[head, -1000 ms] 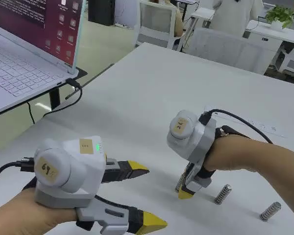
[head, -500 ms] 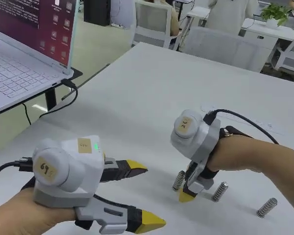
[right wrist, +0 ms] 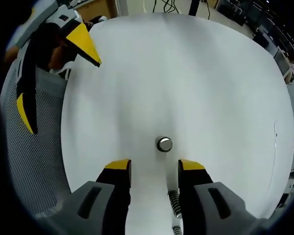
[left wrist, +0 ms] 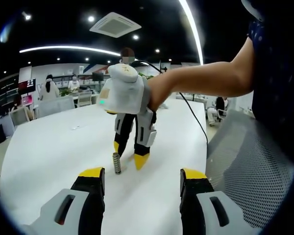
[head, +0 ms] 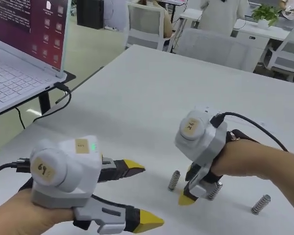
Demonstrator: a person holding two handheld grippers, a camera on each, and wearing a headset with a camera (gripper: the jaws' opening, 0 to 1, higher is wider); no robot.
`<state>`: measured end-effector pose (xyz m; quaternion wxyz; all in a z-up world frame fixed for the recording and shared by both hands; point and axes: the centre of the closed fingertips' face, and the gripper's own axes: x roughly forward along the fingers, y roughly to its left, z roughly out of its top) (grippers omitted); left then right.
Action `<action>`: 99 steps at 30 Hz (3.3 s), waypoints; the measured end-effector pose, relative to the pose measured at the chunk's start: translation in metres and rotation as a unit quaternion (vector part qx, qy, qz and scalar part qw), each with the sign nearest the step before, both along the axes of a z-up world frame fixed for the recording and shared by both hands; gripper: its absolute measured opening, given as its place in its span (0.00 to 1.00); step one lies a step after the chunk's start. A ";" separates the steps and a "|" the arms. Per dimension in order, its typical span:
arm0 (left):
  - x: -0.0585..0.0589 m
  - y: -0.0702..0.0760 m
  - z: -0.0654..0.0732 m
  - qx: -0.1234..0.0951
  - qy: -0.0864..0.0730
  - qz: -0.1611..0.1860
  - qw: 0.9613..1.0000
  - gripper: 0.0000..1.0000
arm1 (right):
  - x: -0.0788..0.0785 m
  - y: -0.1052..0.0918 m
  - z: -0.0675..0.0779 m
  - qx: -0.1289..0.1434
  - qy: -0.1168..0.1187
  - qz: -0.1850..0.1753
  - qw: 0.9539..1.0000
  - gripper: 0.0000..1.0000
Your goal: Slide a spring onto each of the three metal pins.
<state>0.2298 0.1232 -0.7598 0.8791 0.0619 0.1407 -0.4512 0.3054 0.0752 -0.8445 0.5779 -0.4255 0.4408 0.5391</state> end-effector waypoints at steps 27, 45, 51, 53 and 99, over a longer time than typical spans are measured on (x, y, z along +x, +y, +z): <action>-0.001 -0.009 0.001 0.009 -0.003 -0.022 1.000 0.59 | -0.031 -0.017 0.018 0.047 -0.021 -0.041 0.998 0.38; -0.002 -0.014 0.003 0.007 -0.006 -0.032 0.999 0.61 | -0.061 -0.015 0.037 0.088 -0.031 -0.049 0.994 0.39; -0.003 -0.017 0.004 0.008 -0.008 -0.038 0.999 0.61 | -0.072 -0.015 0.043 0.109 -0.029 -0.058 0.992 0.39; -0.004 -0.018 0.005 0.007 -0.008 -0.039 0.999 0.61 | -0.075 -0.017 0.045 0.114 -0.032 -0.060 0.991 0.39; -0.010 -0.031 0.007 0.008 0.004 -0.041 0.999 0.67 | -0.088 -0.139 0.066 0.194 -0.067 -0.215 0.955 0.46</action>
